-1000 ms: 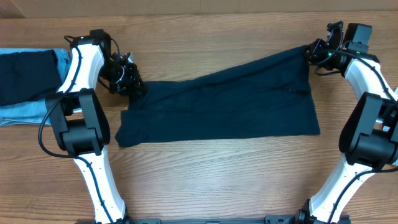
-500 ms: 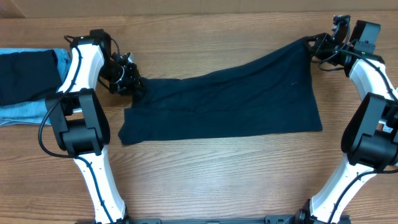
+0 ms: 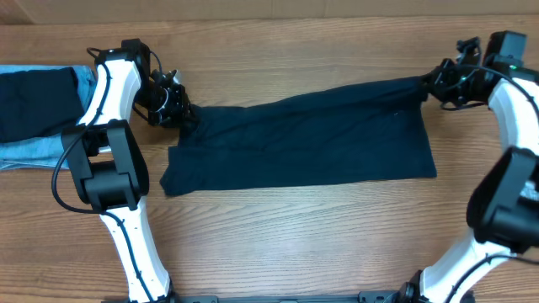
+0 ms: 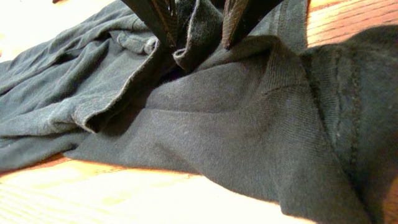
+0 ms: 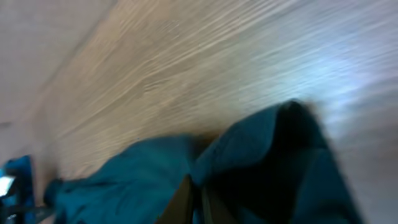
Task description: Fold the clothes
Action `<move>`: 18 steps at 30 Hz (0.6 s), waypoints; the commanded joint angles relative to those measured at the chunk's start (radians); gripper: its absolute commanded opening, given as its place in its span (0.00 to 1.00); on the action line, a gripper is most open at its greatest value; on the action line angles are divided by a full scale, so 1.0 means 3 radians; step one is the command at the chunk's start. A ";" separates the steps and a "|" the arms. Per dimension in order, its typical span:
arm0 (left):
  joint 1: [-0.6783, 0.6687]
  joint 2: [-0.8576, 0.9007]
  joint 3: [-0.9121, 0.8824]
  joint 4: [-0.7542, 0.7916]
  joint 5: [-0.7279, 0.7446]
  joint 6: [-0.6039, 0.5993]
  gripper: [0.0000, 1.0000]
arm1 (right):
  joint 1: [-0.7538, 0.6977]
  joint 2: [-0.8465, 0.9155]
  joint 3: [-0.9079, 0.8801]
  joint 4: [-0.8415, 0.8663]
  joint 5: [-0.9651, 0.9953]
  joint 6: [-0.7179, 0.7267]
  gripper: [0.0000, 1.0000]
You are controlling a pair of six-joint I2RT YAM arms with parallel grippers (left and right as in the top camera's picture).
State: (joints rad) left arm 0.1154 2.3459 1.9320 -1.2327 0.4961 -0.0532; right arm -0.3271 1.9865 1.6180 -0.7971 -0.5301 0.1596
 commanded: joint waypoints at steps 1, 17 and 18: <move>-0.0022 0.0027 0.0042 0.0025 0.0008 -0.0046 0.29 | -0.0015 -0.0261 0.0084 -0.0159 0.0553 -0.0106 0.04; -0.0017 0.0027 0.0042 0.0065 0.0008 -0.0046 0.29 | 0.0003 -0.0257 0.0080 -0.0866 0.0581 -0.0211 0.10; -0.0015 0.0027 0.0042 0.0064 0.0008 -0.0046 0.29 | 0.0005 -0.0257 0.0076 -0.0935 0.0599 -0.0211 0.10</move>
State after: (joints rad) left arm 0.1154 2.3459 1.9320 -1.2148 0.4961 -0.0532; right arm -0.3267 1.9198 1.6249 -1.0542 -0.3672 0.1036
